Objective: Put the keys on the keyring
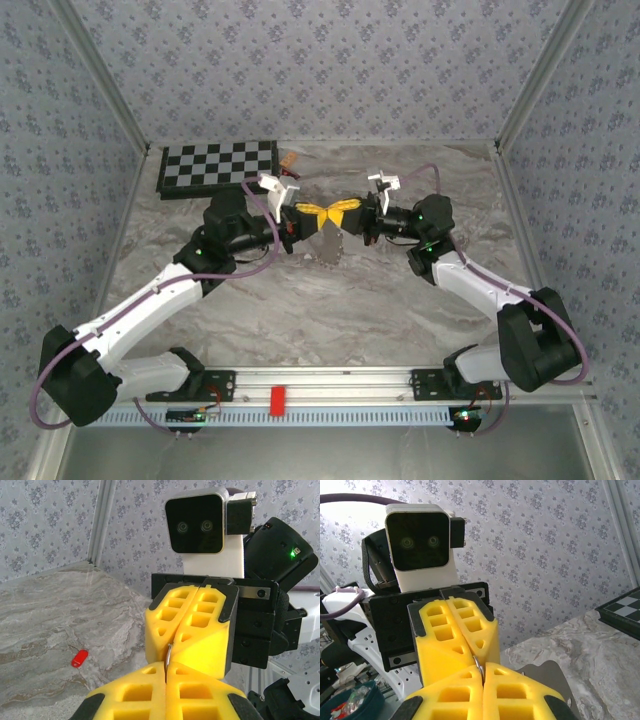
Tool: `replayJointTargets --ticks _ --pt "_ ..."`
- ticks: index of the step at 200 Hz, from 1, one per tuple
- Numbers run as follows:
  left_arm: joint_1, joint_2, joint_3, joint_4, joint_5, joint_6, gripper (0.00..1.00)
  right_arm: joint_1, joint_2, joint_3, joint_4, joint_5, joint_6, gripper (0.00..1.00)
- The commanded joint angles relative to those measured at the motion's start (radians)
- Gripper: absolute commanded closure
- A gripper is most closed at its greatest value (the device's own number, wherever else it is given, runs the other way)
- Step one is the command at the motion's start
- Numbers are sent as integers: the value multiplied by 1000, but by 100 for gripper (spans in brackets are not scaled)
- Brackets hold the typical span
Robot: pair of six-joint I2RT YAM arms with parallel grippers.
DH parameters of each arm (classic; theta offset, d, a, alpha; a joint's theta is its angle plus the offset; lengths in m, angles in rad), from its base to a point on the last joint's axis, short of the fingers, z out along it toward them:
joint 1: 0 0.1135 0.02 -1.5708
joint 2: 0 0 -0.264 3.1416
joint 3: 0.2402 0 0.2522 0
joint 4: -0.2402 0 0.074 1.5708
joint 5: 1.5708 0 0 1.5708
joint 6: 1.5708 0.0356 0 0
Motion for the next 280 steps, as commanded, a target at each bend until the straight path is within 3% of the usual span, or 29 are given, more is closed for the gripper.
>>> replayJointTargets --ticks 1,28,41,53,80,89,164,280 --pt "-3 6 25 19 24 5 100 32 -9 37 16 -36 -17 100" --pt "6 -7 16 30 13 -16 100 36 -51 6 -73 37 -70 100" --pt "13 -17 6 42 1 -32 88 41 -89 -23 -128 113 -146 100" --pt "23 -29 -7 60 -14 -54 70 48 -133 -48 -187 190 -205 100" --pt "45 -52 -27 79 -47 -90 65 77 -229 -86 -318 371 -334 100" --pt "49 -59 -33 81 -62 -94 59 90 -256 -103 -335 425 -360 100" --pt "56 -36 -40 94 -77 -125 58 180 -399 -193 -401 768 -515 100" --pt "48 42 0 88 -40 -133 56 242 -426 -184 -471 995 -575 100"
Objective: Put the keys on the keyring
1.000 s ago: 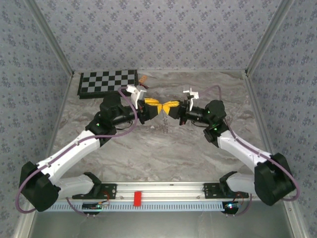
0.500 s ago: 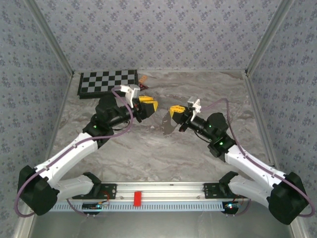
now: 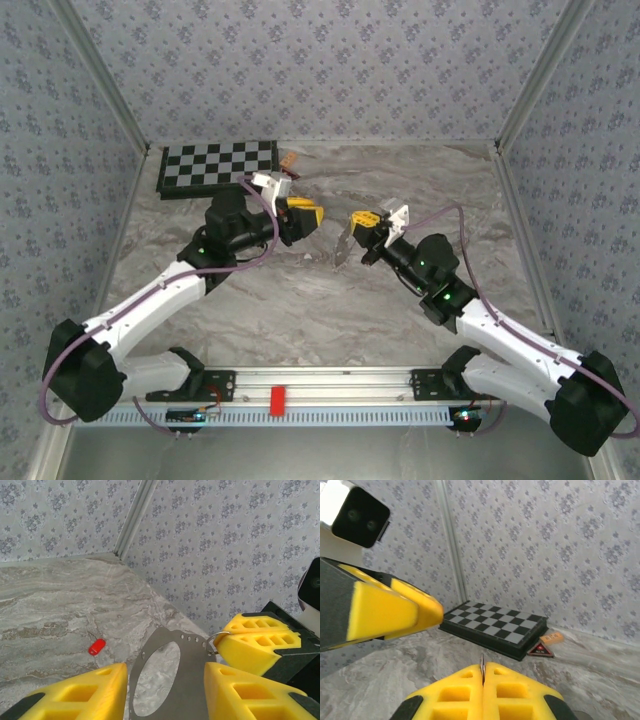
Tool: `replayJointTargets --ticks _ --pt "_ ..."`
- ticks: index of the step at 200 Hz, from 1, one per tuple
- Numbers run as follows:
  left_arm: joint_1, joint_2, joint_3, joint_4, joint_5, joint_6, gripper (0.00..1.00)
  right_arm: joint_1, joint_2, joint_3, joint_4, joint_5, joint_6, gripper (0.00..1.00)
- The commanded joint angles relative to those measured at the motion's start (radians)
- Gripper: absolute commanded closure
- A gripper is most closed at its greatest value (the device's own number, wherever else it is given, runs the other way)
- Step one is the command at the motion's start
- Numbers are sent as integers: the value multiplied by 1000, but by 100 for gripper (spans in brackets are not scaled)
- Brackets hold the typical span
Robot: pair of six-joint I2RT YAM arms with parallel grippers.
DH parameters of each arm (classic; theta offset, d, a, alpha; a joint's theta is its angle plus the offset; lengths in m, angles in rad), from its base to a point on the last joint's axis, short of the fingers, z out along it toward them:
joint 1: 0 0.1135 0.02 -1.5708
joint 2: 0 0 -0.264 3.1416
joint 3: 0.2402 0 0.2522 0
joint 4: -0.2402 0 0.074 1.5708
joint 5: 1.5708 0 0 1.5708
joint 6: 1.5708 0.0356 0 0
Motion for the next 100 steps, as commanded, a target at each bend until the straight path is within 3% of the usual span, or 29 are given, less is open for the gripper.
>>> replayJointTargets --ticks 1,64,100 --pt "-4 7 48 29 28 -5 56 8 -13 26 -7 64 -9 100" --pt "-11 17 59 22 40 4 56 0 -9 33 -12 34 13 100" --pt "-26 35 62 48 56 -5 56 -76 -3 32 17 -112 142 100"
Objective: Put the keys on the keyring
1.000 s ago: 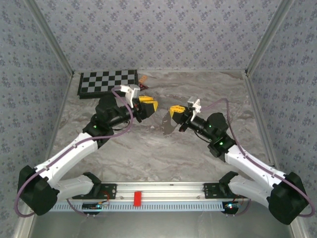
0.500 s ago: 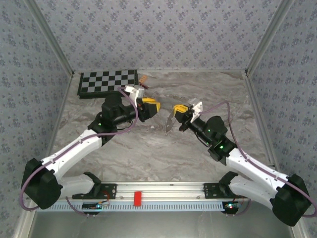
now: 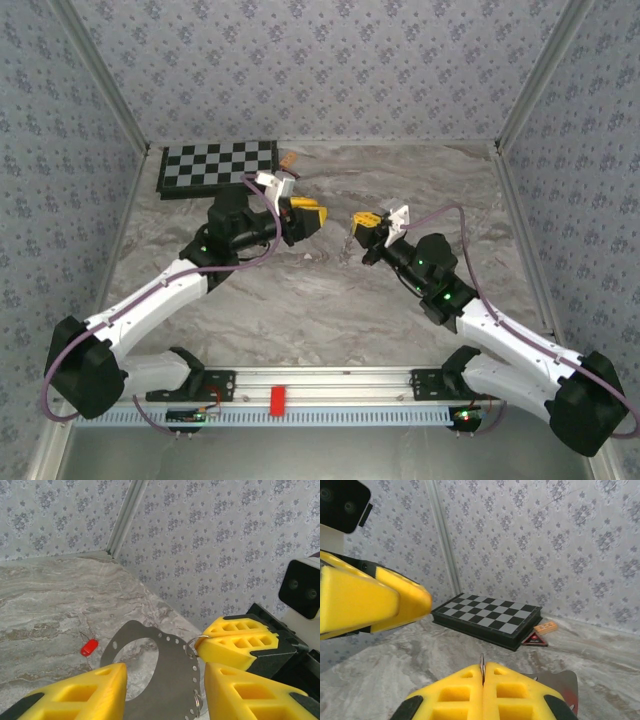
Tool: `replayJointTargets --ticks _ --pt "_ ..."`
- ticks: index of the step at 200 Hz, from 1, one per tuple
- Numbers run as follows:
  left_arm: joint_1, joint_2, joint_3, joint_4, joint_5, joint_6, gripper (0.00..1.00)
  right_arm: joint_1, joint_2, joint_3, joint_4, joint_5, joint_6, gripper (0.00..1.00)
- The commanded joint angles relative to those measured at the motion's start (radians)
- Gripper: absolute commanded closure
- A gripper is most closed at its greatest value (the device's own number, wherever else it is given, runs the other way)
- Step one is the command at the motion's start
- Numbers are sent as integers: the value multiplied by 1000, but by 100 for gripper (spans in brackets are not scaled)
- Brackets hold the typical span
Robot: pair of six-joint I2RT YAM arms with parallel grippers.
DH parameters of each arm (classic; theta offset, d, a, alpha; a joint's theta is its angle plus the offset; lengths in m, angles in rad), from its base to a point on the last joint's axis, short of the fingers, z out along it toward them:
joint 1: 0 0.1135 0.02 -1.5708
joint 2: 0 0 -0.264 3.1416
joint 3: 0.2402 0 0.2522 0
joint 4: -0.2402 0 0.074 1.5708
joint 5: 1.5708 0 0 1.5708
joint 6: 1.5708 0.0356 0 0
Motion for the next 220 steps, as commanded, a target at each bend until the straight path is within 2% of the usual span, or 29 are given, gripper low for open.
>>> replayJointTargets --ticks 1,31,55,139,220 --pt "-13 18 43 47 33 -5 56 -58 -4 33 52 -110 112 100" --pt "-30 48 63 75 48 -6 56 -145 31 45 127 -270 252 100" --pt "-38 80 77 119 70 -26 57 -165 58 56 165 -328 301 100" --pt "-44 155 101 189 85 -50 63 -188 81 63 214 -400 385 100" --pt "-48 175 103 218 144 -69 69 -204 133 70 285 -461 445 100"
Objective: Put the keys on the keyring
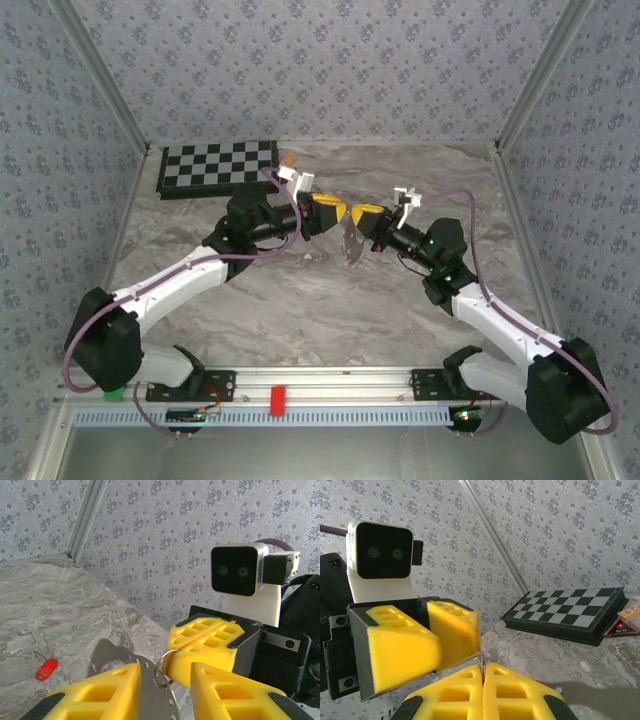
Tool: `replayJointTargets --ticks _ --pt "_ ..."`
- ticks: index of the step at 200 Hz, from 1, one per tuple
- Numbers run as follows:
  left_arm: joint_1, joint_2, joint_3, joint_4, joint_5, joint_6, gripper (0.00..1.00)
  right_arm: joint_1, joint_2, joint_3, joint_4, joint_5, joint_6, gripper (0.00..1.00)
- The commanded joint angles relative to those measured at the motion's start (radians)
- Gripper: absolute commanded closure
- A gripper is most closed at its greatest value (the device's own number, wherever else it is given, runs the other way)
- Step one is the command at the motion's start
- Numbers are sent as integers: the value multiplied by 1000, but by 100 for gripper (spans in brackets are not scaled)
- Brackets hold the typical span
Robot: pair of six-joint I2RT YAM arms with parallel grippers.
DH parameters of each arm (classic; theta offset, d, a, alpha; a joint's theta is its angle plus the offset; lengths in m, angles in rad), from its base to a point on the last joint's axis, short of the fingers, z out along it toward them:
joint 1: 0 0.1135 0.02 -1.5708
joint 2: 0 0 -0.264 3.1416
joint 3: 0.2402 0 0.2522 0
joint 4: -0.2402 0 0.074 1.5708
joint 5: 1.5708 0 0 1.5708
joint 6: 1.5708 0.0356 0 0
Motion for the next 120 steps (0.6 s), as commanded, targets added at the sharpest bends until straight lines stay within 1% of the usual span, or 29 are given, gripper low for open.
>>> replayJointTargets --ticks 1,99,120 --pt "-11 14 40 41 39 -4 69 -5 2 46 77 -29 30 100" --pt "-14 22 46 54 39 -3 71 -1 15 52 96 -52 65 100" --pt "-14 17 44 53 31 -2 74 0 20 52 99 -56 67 100"
